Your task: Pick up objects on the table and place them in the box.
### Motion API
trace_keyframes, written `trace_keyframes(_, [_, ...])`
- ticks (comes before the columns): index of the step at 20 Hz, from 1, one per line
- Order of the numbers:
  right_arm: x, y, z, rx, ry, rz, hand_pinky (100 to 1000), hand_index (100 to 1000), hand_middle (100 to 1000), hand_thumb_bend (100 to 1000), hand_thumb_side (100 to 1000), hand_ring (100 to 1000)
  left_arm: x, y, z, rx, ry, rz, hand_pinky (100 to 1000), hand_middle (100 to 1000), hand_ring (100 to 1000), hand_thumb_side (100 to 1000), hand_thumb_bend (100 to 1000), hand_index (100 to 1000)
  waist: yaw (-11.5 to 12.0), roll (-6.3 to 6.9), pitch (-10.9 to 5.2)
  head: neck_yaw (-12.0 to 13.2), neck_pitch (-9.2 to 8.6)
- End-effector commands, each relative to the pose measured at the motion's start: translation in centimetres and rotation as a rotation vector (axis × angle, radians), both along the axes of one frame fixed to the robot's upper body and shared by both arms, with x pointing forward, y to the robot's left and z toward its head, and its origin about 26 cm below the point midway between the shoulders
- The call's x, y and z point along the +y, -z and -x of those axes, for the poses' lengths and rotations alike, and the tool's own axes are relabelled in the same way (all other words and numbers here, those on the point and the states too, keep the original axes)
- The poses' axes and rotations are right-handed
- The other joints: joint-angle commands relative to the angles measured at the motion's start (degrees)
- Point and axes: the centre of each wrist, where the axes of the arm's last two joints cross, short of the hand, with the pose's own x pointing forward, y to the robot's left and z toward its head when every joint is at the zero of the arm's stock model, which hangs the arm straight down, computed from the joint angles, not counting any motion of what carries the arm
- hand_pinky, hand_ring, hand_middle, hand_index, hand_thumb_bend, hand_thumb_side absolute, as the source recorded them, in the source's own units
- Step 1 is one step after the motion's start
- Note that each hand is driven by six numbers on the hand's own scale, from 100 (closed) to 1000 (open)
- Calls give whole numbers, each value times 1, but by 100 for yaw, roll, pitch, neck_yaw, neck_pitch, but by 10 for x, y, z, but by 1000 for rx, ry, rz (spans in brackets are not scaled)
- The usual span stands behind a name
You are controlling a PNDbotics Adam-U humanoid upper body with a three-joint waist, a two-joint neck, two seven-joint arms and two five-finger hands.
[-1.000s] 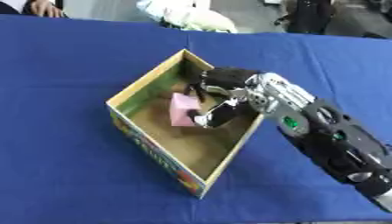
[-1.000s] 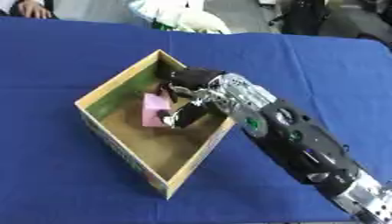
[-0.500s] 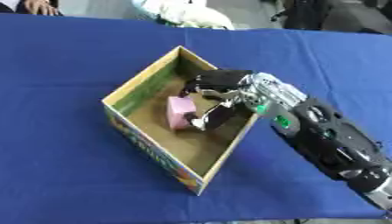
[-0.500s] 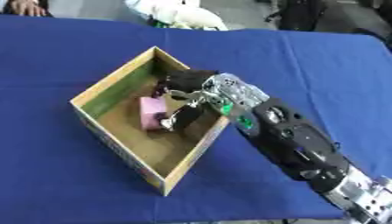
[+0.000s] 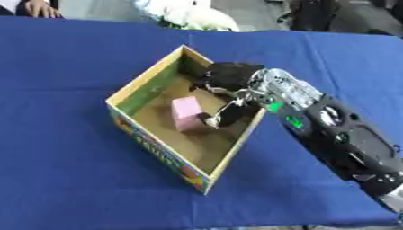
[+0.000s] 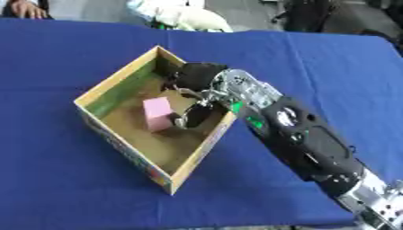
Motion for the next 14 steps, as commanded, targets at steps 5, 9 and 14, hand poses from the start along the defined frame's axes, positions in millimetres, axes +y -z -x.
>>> trace_keyframes(5, [-12, -55, 18, -170, -10, -80, 993, 943, 818, 129, 667, 937, 1, -8, 2, -24, 8, -18, 882, 1000, 860, 823, 100, 681, -54, 98, -150, 40, -26])
trace_keyframes(9, [-25, -88, 35, -309, 20, -173, 945, 943, 817, 100, 725, 918, 2, -8, 3, -27, 0, -17, 882, 1000, 860, 821, 100, 682, -122, 152, -142, 52, 20])
trace_keyframes(14, [-50, -105, 56, -438, 105, -303, 752, 896, 769, 100, 793, 880, 6, -5, 5, -27, -31, -5, 882, 1000, 863, 819, 100, 680, -281, 273, -75, 99, 23])
